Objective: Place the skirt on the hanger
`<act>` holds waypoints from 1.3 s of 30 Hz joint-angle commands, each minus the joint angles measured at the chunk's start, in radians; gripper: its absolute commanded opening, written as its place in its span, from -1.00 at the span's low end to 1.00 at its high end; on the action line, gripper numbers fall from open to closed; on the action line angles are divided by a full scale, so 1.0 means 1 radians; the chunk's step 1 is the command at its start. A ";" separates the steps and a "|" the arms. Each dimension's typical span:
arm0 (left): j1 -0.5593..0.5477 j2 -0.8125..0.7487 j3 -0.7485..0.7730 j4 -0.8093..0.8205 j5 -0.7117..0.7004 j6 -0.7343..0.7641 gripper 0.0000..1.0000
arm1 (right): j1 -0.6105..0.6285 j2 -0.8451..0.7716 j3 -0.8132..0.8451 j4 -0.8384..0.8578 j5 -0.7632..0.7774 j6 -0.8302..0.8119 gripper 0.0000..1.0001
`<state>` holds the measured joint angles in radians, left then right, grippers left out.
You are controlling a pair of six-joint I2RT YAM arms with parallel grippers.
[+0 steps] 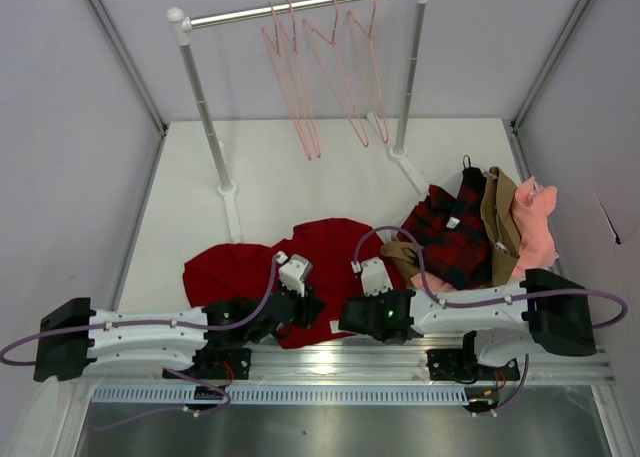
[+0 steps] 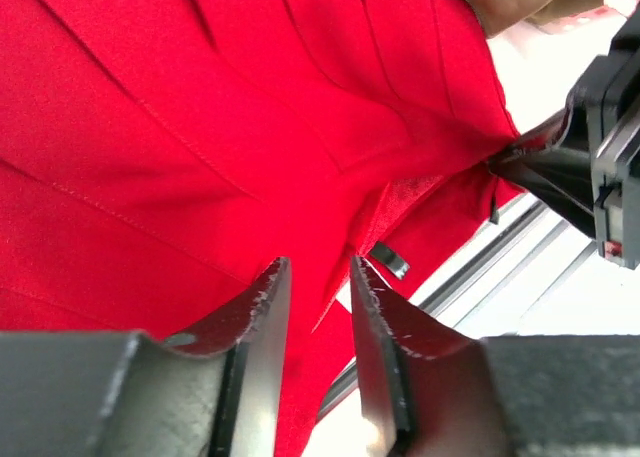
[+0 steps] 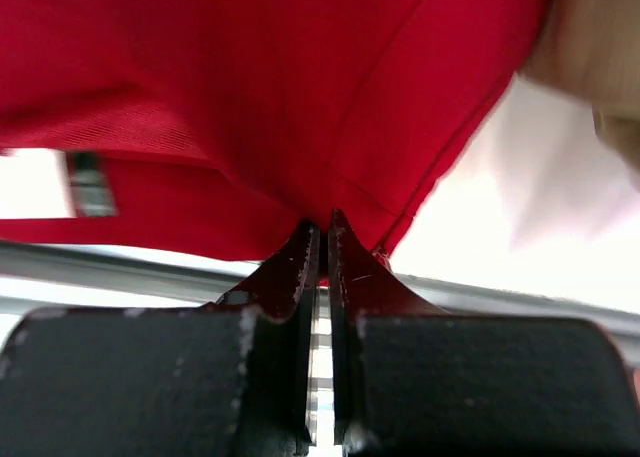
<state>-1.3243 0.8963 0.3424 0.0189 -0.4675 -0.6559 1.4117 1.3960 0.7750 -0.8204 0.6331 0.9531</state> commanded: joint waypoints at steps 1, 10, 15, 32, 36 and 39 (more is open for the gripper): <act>0.004 -0.040 0.021 0.001 0.013 0.068 -0.23 | -0.039 -0.099 0.055 0.103 0.036 -0.063 -1.00; 0.004 -0.166 0.085 -0.042 0.049 0.272 0.19 | -0.411 -0.385 -0.014 0.496 -0.461 -0.341 -1.00; 0.007 -0.079 0.182 -0.027 0.003 0.378 0.44 | -0.552 -0.296 0.055 0.584 -0.769 -0.401 -1.00; 0.276 0.326 0.300 0.131 0.262 0.078 0.43 | -0.901 0.017 0.263 0.799 -1.188 -0.479 -1.00; 0.301 0.421 0.343 0.176 0.271 0.081 0.50 | -0.925 0.083 0.291 0.854 -1.239 -0.474 -1.00; 0.332 0.483 0.395 0.158 0.273 0.070 0.49 | -0.928 0.118 0.314 0.859 -1.253 -0.479 -1.00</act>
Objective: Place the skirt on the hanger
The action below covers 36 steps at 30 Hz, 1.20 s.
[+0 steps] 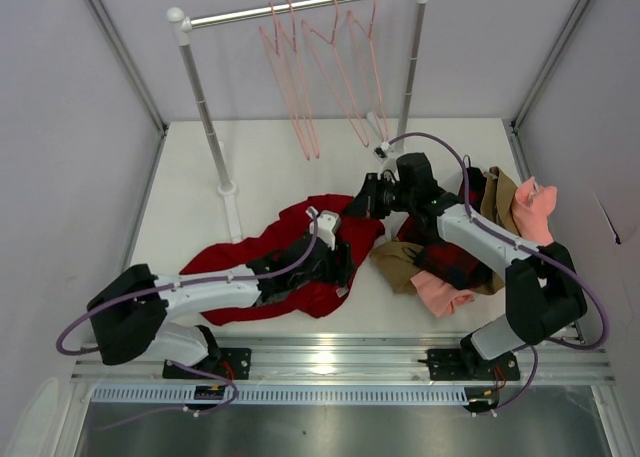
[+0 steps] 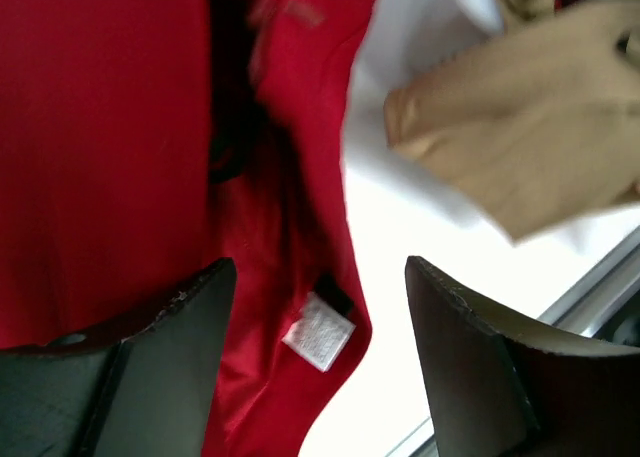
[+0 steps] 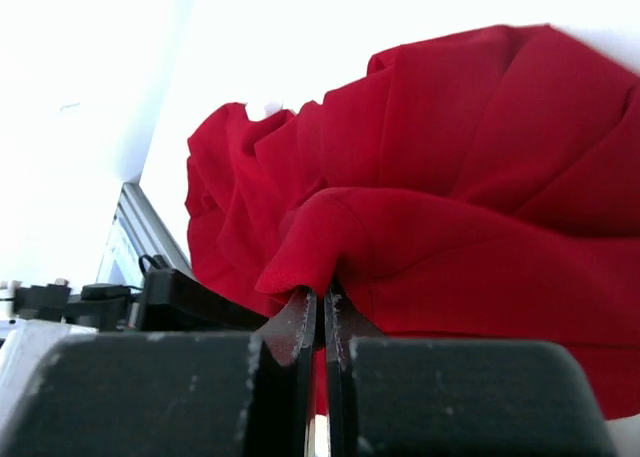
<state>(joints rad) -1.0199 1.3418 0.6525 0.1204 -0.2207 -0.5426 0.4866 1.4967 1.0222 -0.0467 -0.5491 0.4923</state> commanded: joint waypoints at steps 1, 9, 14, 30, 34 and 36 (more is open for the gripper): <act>0.047 0.074 0.091 0.058 0.036 -0.048 0.48 | -0.005 0.023 0.079 0.088 -0.072 -0.018 -1.00; 0.080 0.189 0.133 0.183 -0.011 -0.101 0.08 | -0.031 0.062 0.105 0.122 -0.064 0.067 -1.00; 0.080 0.250 0.136 0.274 -0.060 -0.152 -0.66 | -0.020 0.025 0.082 0.115 -0.005 0.098 -1.00; 0.086 -0.457 0.180 -0.585 -0.048 0.090 -1.00 | 0.138 -0.084 0.039 0.031 0.193 0.133 -1.00; 0.090 -0.429 0.386 -0.813 -0.106 0.190 -1.00 | 0.112 -0.041 0.045 0.131 0.196 0.235 -1.00; 0.089 -0.354 0.440 -0.883 -0.117 0.239 -1.00 | 0.089 -0.021 0.039 0.148 0.218 0.284 -1.00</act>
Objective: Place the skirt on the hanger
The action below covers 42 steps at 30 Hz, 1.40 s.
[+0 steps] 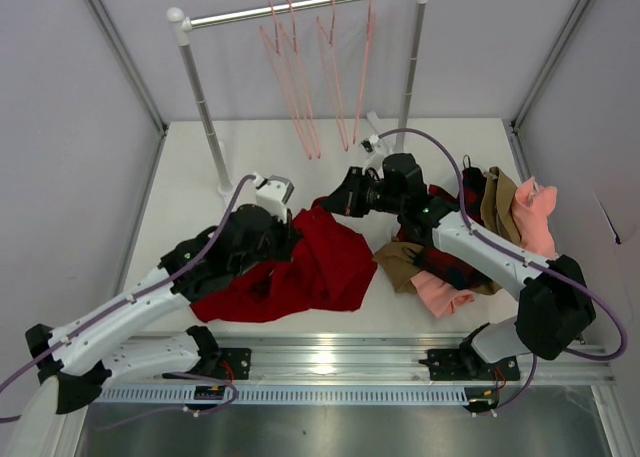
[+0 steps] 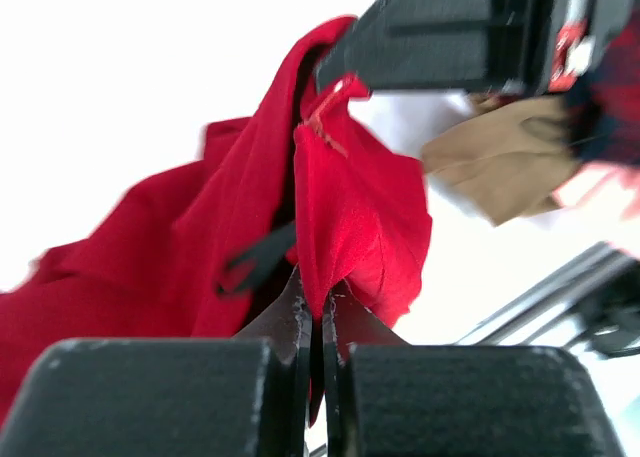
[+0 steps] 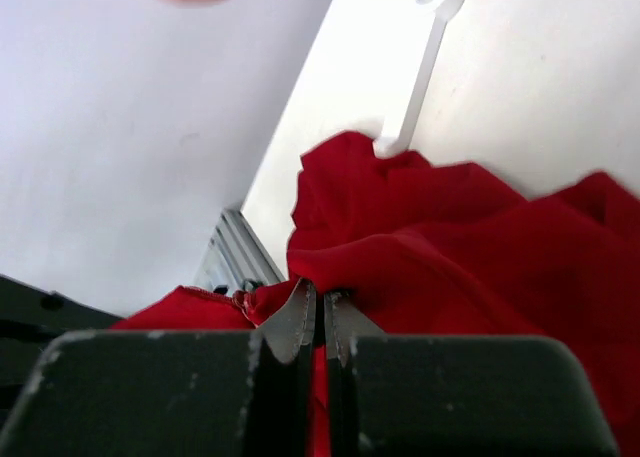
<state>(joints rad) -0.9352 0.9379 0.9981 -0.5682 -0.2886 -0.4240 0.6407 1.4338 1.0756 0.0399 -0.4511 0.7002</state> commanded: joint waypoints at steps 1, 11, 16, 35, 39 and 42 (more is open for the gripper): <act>0.004 0.073 0.096 -0.205 -0.038 0.132 -1.00 | -0.072 0.059 -0.020 0.064 0.136 0.082 -1.00; -0.066 0.286 -0.042 0.080 0.169 0.142 -1.00 | -0.150 -0.015 -0.183 -0.144 0.258 -0.019 -1.00; -0.122 0.435 -0.010 0.203 0.272 0.139 -1.00 | -0.236 -0.081 -0.241 -0.244 0.197 -0.060 -0.46; -0.148 0.503 -0.042 0.361 0.328 0.014 -1.00 | -0.061 -0.432 -0.394 -0.351 0.360 0.242 0.52; -0.148 0.506 -0.055 0.378 0.339 0.007 -1.00 | -0.015 -0.411 -0.396 -0.295 0.379 0.277 0.52; -0.148 0.504 -0.062 0.380 0.341 0.008 -1.00 | 0.014 -0.404 -0.393 -0.273 0.402 0.300 0.52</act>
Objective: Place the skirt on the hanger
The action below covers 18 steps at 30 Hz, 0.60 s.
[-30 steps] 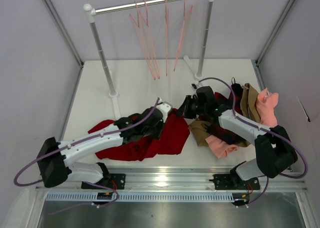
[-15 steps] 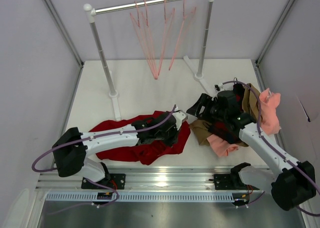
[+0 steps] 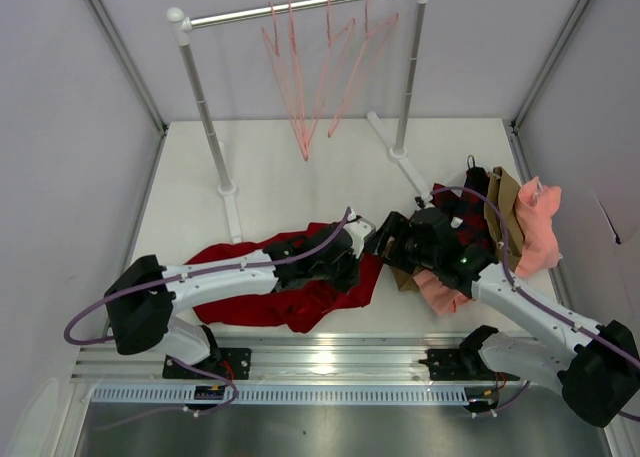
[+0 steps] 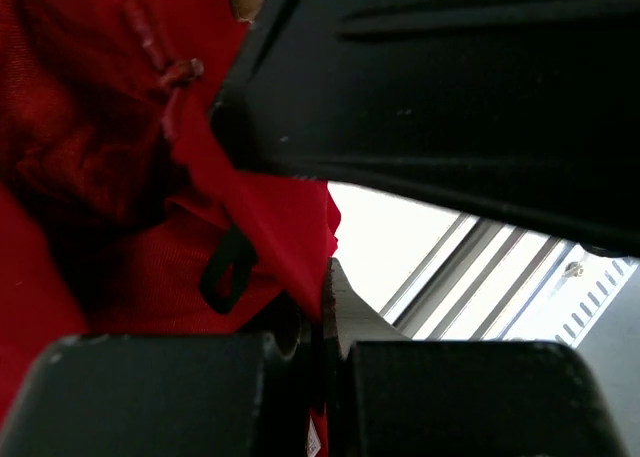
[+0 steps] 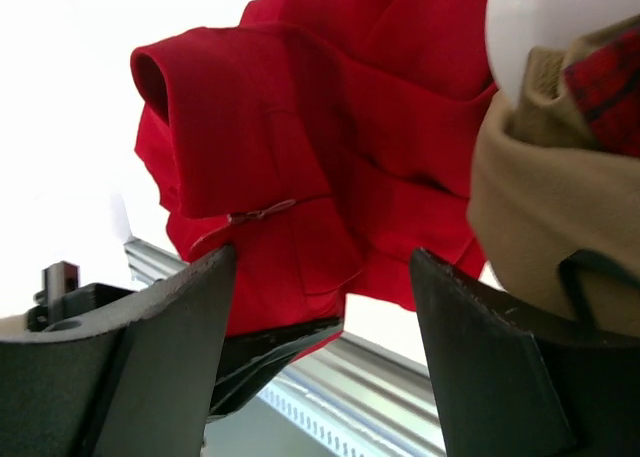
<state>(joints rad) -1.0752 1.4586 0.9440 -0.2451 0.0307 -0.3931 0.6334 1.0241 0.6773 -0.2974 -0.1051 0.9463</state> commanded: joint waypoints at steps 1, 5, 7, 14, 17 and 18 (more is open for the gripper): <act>-0.008 -0.020 -0.013 0.056 0.023 -0.023 -1.00 | 0.026 0.004 0.008 0.063 0.067 0.069 0.52; -0.006 -0.020 -0.025 0.061 0.023 -0.027 -1.00 | 0.032 -0.039 0.005 0.055 0.104 0.089 0.52; -0.008 -0.018 -0.030 0.067 0.021 -0.030 -1.00 | 0.035 -0.062 0.005 0.053 0.137 0.085 0.52; -0.008 -0.024 -0.028 0.089 0.037 -0.032 -0.99 | 0.100 -0.012 0.007 0.072 0.172 0.060 0.50; -0.008 -0.043 -0.037 0.095 0.038 -0.033 -0.98 | 0.132 0.037 0.015 0.079 0.197 0.048 0.48; -0.008 -0.053 -0.043 0.102 0.038 -0.033 -0.96 | 0.138 0.051 0.016 0.084 0.197 0.043 0.48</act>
<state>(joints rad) -1.0752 1.4540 0.9066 -0.2043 0.0410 -0.4107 0.7467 1.0382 0.6765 -0.2539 0.0532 1.0084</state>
